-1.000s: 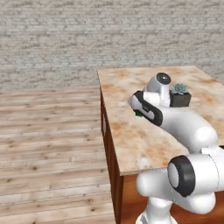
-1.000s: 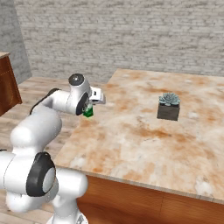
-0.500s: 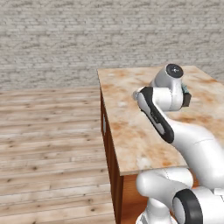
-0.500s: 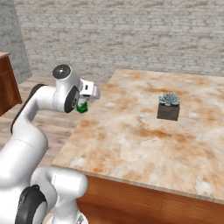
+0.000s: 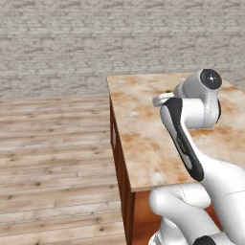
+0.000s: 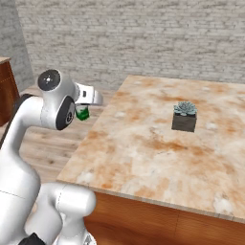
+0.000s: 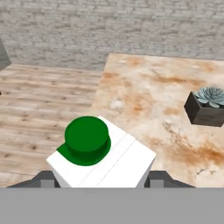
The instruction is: Pick the milk, bottled water, water bottle from the counter and place them in the open cabinet.
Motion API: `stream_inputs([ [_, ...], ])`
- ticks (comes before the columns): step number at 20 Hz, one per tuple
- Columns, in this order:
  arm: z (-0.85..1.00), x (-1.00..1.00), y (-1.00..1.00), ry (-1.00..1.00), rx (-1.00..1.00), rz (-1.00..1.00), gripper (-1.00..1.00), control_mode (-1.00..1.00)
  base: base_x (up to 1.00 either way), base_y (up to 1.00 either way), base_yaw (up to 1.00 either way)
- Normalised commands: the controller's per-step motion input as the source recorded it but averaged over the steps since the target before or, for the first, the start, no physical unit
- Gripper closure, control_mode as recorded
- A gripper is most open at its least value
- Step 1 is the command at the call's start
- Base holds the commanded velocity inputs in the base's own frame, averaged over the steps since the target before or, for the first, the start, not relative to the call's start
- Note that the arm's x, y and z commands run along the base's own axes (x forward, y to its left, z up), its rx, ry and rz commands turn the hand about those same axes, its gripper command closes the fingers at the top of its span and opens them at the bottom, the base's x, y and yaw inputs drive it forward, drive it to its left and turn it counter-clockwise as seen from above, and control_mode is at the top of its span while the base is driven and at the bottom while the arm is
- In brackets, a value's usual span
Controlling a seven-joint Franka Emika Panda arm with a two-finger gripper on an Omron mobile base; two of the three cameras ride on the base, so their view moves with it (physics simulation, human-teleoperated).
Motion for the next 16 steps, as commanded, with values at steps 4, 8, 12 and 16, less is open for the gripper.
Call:
stream_inputs([
  [4, 0.54, -0.68, 0.0, -0.06, 0.0, -0.01, 1.0, -1.0, 0.0, 0.0, 0.0],
  [8, 0.38, -0.64, 0.0, -0.06, 0.0, -0.02, 1.0, -1.0, 0.0, 0.0, 0.0],
  [12, 0.31, -0.64, 0.0, -0.07, 0.0, -0.02, 1.0, -1.0, 0.0, 0.0, 0.0],
  [16, 0.21, -0.52, 0.0, -0.03, 0.0, -0.02, 1.0, -1.0, 0.0, 0.0, 0.0],
])
